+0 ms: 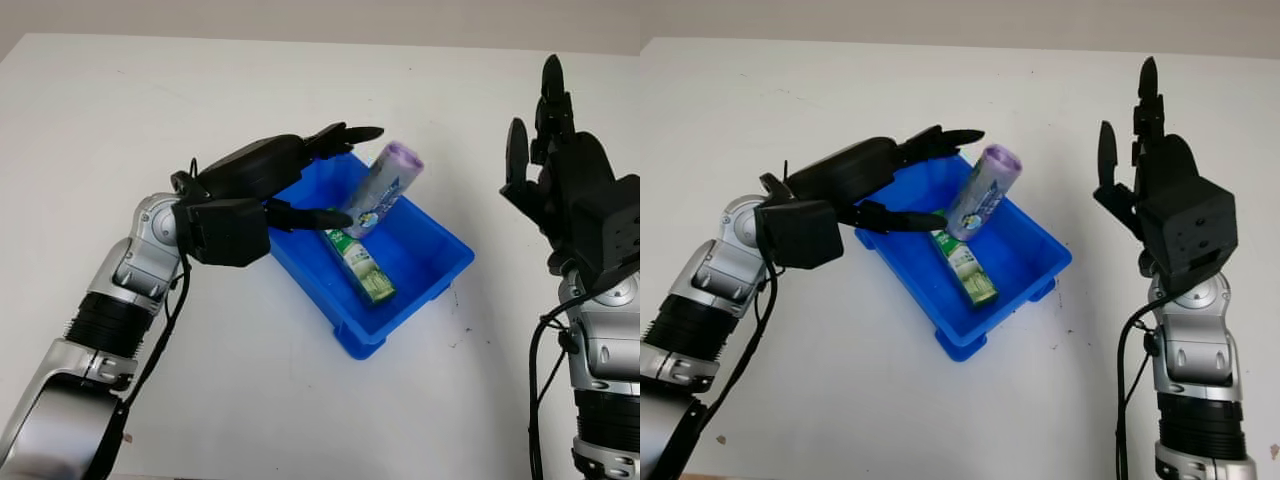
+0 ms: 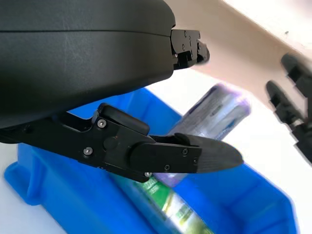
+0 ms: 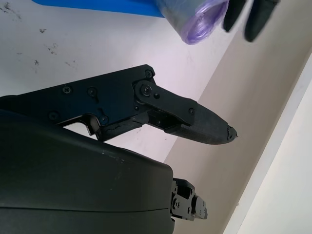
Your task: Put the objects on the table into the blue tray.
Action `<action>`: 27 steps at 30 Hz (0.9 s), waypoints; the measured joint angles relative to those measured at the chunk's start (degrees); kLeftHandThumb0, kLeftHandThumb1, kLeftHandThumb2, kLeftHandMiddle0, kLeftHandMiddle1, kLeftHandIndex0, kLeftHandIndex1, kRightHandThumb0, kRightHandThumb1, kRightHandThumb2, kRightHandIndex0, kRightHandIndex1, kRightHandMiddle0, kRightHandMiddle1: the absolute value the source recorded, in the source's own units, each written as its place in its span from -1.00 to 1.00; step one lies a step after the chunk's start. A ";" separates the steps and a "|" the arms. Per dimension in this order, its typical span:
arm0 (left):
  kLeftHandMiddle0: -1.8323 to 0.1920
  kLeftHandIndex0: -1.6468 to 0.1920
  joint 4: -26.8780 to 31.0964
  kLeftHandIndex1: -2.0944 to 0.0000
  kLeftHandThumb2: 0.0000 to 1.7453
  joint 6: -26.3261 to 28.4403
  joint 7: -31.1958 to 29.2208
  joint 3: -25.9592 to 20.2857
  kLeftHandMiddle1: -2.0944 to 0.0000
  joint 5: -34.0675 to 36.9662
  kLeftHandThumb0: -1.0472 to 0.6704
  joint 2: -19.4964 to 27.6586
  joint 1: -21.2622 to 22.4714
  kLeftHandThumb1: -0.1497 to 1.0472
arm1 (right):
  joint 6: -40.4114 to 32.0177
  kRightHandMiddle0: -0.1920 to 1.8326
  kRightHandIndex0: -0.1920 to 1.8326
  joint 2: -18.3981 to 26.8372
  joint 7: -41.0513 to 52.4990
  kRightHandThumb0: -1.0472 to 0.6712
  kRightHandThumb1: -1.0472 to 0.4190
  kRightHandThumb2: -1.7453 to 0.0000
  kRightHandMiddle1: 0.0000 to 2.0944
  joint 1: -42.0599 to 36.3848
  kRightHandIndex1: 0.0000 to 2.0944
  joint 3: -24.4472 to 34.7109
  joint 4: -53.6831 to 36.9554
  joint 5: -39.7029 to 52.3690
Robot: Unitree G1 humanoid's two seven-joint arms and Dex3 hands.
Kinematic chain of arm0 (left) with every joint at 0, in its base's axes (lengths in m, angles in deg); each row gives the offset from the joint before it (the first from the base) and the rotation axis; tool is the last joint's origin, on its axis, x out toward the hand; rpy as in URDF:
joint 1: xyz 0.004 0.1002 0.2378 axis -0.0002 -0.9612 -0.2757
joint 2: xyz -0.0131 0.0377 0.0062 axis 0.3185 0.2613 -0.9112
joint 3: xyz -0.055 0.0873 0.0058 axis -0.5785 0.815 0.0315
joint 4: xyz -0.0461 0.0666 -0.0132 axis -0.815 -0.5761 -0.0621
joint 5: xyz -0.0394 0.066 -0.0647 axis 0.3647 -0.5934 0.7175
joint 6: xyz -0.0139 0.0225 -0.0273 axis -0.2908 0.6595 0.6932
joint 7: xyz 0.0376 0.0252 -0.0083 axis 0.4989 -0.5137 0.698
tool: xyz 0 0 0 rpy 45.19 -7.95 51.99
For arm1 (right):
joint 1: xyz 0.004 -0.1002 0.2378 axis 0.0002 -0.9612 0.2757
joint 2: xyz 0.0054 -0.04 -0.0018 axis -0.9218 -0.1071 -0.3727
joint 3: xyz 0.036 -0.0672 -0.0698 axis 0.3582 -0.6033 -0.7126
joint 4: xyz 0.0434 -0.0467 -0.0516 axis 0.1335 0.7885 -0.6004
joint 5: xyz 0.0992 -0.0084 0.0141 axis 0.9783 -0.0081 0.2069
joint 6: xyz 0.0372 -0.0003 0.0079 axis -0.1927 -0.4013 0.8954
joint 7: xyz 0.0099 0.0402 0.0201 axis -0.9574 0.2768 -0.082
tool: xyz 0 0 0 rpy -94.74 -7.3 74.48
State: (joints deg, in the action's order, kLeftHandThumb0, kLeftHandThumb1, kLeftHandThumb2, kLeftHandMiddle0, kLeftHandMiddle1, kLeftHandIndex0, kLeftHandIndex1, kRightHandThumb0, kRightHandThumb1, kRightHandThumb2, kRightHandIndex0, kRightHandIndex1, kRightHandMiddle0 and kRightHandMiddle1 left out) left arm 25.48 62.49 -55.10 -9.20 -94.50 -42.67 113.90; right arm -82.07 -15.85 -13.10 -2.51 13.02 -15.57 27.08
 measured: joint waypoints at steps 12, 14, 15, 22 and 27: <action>0.94 0.95 -6.82 0.94 -0.41 -7.04 3.16 -8.71 0.94 14.00 -0.61 -2.63 -0.33 1.00 | 0.07 -1.00 -1.00 0.34 0.63 -0.56 -1.00 0.12 -1.00 0.85 -1.00 -0.01 0.84 -0.36; 0.94 0.94 -7.88 0.94 -0.39 -7.21 6.47 -10.76 0.95 14.76 -0.65 -3.59 -0.79 1.00 | 0.08 -1.00 -1.00 0.34 0.66 -0.55 -1.00 0.12 -1.00 1.13 -1.00 0.00 1.31 -0.20; 0.95 0.94 -8.35 0.94 -0.39 -6.94 8.04 -11.82 0.95 15.28 -0.67 -4.15 -1.10 1.00 | 0.10 -1.00 -1.00 0.35 0.73 -0.54 -1.00 0.12 -1.00 1.20 -1.00 0.00 1.47 -0.19; 0.99 0.99 -17.57 0.97 -0.27 -3.11 16.40 -19.26 0.96 21.77 -0.72 -8.92 -2.43 1.00 | 0.37 -1.00 -1.00 0.36 1.01 -0.55 -1.00 0.11 -1.00 2.35 -1.00 -0.02 2.59 0.13; 1.00 1.00 -22.17 1.00 -0.20 0.72 16.90 -21.64 1.00 24.02 -0.69 -9.41 -2.68 1.00 | 0.45 -1.00 -1.00 -0.62 1.69 -0.59 -1.00 0.05 -1.00 3.66 -1.00 -0.07 4.29 2.24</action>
State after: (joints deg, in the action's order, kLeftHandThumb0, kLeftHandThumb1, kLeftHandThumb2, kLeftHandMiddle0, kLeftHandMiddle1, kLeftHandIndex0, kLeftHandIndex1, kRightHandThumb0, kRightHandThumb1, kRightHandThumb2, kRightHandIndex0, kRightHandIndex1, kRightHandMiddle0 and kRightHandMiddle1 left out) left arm 3.32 63.21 -38.20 -30.84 -70.48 -52.07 111.23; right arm -81.62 -16.47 -11.41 1.15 12.95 -11.27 29.32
